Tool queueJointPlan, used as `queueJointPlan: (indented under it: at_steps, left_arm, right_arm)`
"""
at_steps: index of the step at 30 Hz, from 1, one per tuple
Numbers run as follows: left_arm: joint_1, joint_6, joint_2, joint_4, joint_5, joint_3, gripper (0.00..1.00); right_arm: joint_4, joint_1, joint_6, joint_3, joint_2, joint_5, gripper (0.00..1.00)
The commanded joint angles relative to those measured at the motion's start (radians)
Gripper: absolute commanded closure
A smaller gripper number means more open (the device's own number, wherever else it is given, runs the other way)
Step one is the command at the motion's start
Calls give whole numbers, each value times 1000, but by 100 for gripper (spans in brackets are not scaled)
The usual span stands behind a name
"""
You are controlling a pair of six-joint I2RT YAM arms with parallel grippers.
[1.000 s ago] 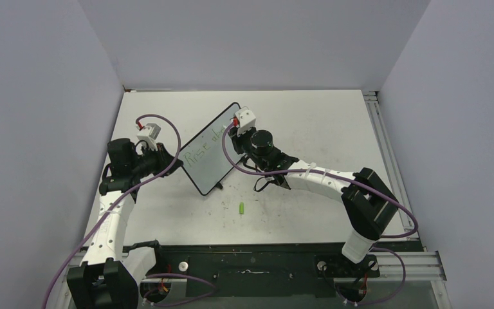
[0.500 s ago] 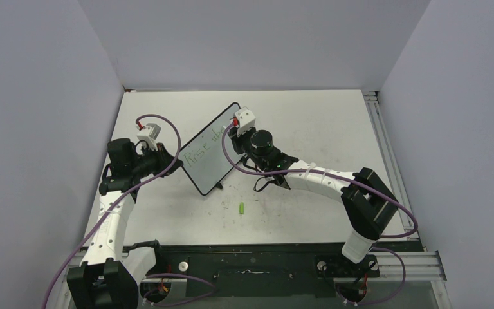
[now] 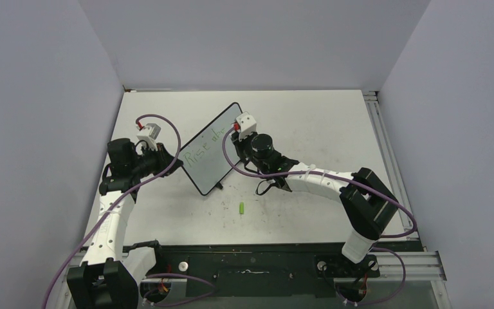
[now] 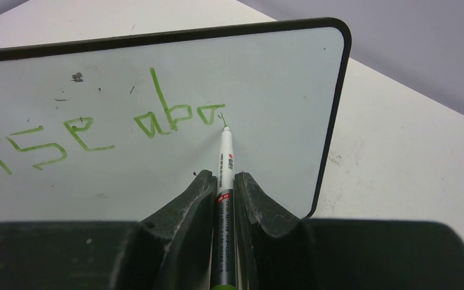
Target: Write a sentence on the whiteboard
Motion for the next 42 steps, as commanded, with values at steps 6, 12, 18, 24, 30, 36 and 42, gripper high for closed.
queueJointPlan:
  at_steps: [6, 12, 18, 24, 30, 36, 42]
  left_arm:
    - [2, -2, -21, 30, 15, 44, 100]
    - [2, -2, -20, 30, 15, 46, 100]
    - [3, -2, -20, 32, 15, 46, 100]
    - [2, -2, -19, 32, 16, 46, 100]
    - [3, -2, -19, 32, 17, 45, 100]
    - [3, -2, -20, 32, 18, 47, 100]
    - [2, -2, -20, 32, 17, 46, 100]
  right_arm:
    - [44, -11, 7, 7, -6, 12, 95]
    - [48, -12, 4, 29, 2, 1, 95]
    - [53, -9, 1, 60, 8, -15, 95]
    - [60, -5, 1, 74, 14, -20, 95]
    - [59, -3, 1, 90, 17, -30, 95]
    - [62, 6, -5, 101, 16, -32, 95]
    - [63, 8, -5, 102, 21, -25, 95]
